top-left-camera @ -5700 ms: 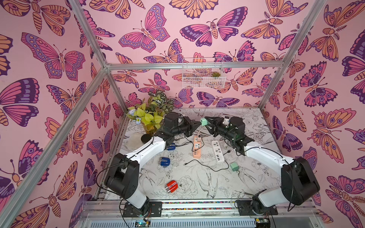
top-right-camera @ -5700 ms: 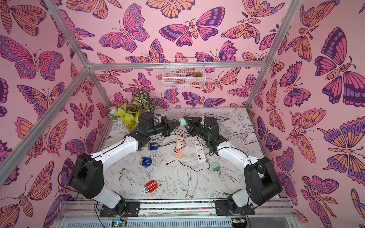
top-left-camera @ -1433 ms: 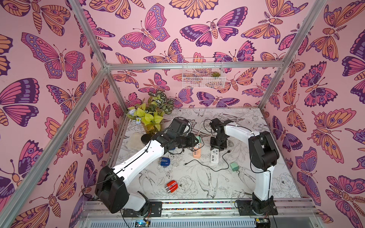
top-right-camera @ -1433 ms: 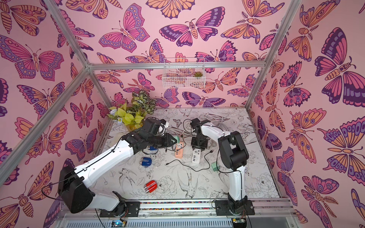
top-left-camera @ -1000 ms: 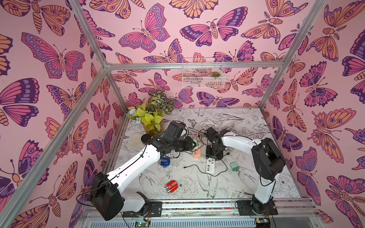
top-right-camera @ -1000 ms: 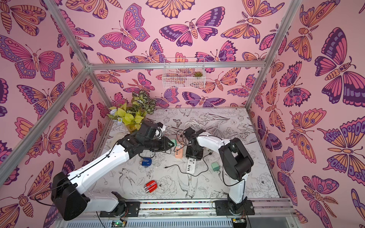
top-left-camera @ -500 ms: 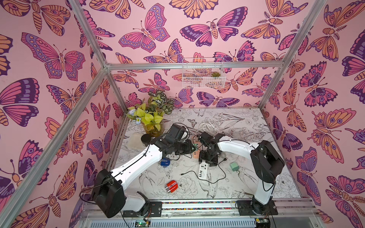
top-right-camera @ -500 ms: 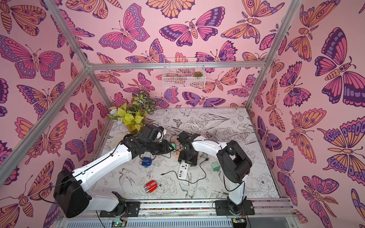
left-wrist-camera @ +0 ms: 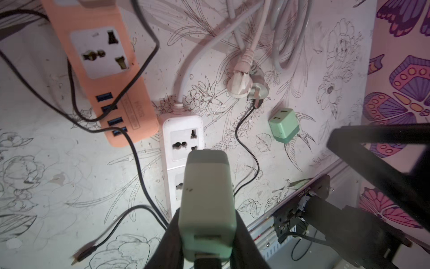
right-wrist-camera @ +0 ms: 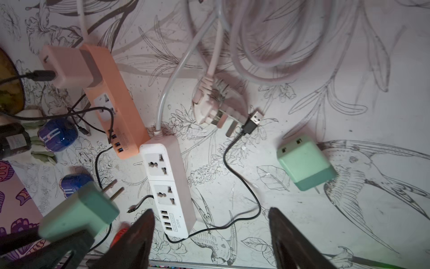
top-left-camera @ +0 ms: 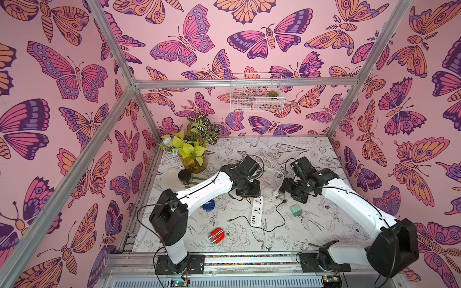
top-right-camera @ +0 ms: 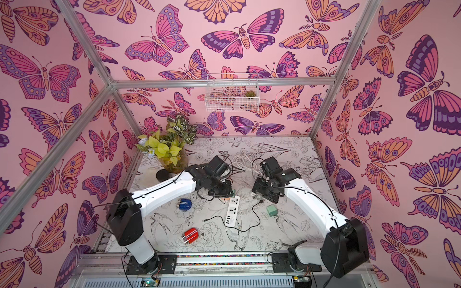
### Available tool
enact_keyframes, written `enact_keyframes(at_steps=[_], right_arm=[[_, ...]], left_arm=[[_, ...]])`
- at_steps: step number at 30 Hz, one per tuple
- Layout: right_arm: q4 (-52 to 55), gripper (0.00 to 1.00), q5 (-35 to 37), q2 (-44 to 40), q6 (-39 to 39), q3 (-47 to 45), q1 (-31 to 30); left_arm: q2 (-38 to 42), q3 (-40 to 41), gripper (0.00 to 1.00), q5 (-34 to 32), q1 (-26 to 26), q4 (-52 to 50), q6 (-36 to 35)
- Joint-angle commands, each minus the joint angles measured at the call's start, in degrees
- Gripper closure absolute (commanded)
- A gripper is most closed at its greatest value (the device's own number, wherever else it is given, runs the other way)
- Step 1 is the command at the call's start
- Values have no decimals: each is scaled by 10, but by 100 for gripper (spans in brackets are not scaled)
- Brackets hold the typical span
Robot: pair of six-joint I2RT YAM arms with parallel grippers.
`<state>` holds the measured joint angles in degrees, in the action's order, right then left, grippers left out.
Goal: Charge the electric shaver
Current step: Insert the plug into the socket.
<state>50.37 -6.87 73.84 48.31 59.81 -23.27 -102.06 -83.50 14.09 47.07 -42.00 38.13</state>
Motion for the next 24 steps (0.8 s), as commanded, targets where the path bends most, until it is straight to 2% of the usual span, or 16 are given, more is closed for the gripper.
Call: enact_keyframes(at_steps=[1,12,17,24], right_arm=[[35,22,6,-24,-25,-7,11],[51,23,-9,-51,-32,-22,28],[48,24,-15,-41,-36,-20,35],[40,24,-23,-33,-34,-23,36]], left_arm=[[-47,-52,100,-32,9,-81,-17],[-173,-205,100,-12,23,-243,-50],[-190,-220,100,12,25,-256,-50],[-219,-246,100,0,25,-258,-58]])
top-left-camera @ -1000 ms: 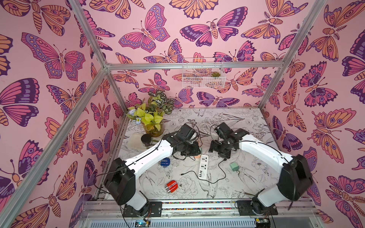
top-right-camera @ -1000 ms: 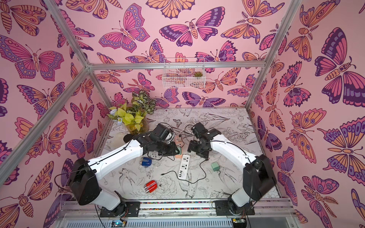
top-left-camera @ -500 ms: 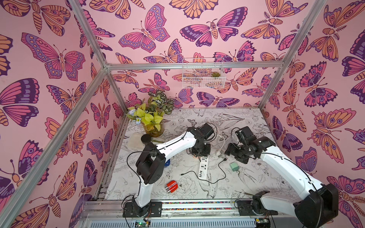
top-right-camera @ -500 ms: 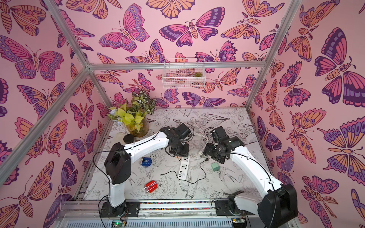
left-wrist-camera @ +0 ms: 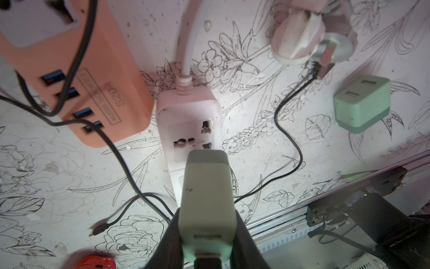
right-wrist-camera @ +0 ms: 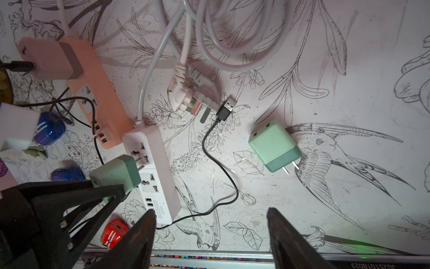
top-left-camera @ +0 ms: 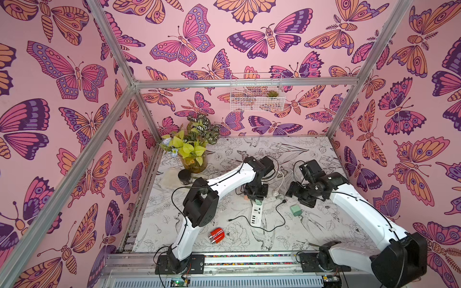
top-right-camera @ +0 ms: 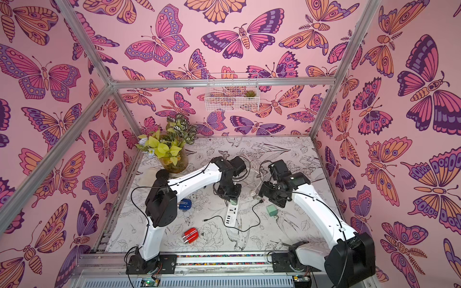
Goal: Charge the electric shaver
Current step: Insert the plug into the socket.
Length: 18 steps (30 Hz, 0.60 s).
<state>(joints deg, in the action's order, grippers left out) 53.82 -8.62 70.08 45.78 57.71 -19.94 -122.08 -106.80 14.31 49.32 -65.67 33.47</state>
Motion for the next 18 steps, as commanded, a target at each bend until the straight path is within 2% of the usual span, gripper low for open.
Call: enact_keyframes(at_steps=[1,18], right_arm=[[5,24,-6,5,-9,-2,3],[-10,24,-22,11,-3,-15,4]], left_arm=[[-23,-17,100,-4,3,-22,-13],[-30,-62,100,-20,1,-30,-14]])
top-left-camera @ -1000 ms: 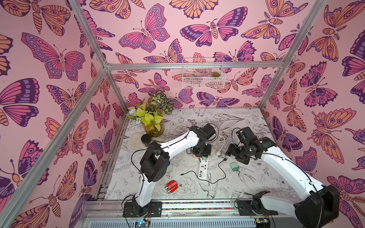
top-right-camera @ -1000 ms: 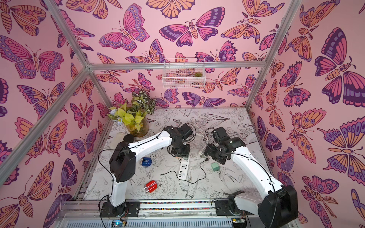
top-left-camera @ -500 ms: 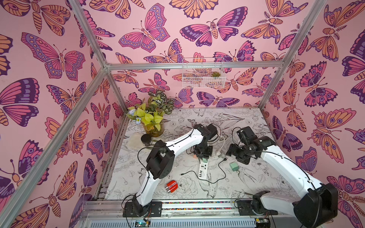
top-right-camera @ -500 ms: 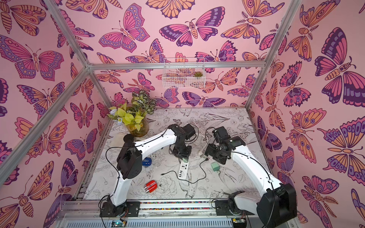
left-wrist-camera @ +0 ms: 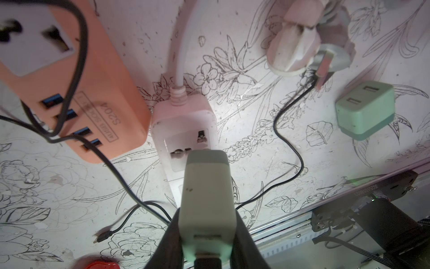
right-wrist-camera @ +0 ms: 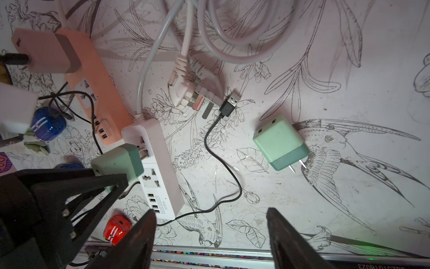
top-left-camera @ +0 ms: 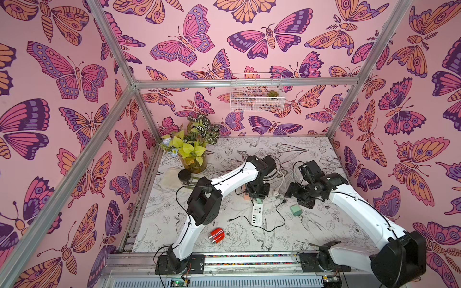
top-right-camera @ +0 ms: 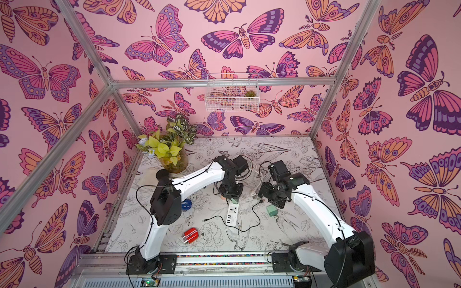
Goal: Charge the electric shaver
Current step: Insert the plug into the socket.
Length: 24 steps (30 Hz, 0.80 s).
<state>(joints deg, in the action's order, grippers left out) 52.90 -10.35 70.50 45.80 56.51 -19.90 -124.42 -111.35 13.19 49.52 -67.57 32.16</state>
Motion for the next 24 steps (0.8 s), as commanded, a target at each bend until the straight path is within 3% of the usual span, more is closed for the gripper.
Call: enact_keyframes(at_steps=[1,24], right_arm=[[-2,24,-6,8,-4,-3,3],[-3,24,-8,5,1,-11,3]], left_arm=[[-5,-18,100,-9,-1,-11,2],[-43,-4,100,-16,-1,-23,0]])
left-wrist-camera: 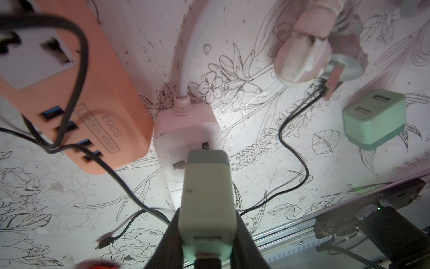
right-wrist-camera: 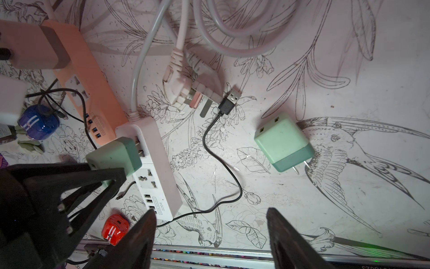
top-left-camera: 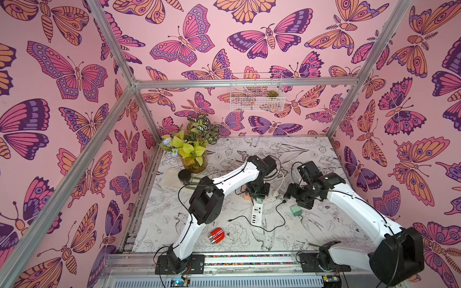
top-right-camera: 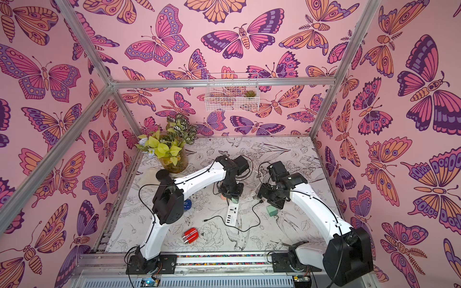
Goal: Charge the electric shaver
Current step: Insert the plug into the socket.
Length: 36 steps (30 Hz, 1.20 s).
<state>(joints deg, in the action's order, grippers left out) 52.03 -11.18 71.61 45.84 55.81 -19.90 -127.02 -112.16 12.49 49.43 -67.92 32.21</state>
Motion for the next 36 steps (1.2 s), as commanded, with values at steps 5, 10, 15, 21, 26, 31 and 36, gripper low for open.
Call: enact_keyframes(at_steps=[5,10,15,21,26,31,36], right_arm=[[3,24,-2,-6,2,-6,4],[6,24,-2,-10,4,-6,3],[14,24,6,-16,2,-9,3],[16,24,9,-20,5,-11,3],[16,24,10,-20,4,-12,3],[15,24,12,-17,4,-12,3],[12,23,12,-12,5,-7,4]], left_arm=[[-34,-14,100,-28,2,-35,4],[-59,-34,100,-51,4,-59,3],[-110,-94,100,-101,15,-102,-6],[-147,-93,100,-117,18,-111,-3],[-164,-93,100,-110,21,-107,-5],[-152,-109,90,-108,25,-108,-11],[-98,-143,67,-104,29,-119,-12]])
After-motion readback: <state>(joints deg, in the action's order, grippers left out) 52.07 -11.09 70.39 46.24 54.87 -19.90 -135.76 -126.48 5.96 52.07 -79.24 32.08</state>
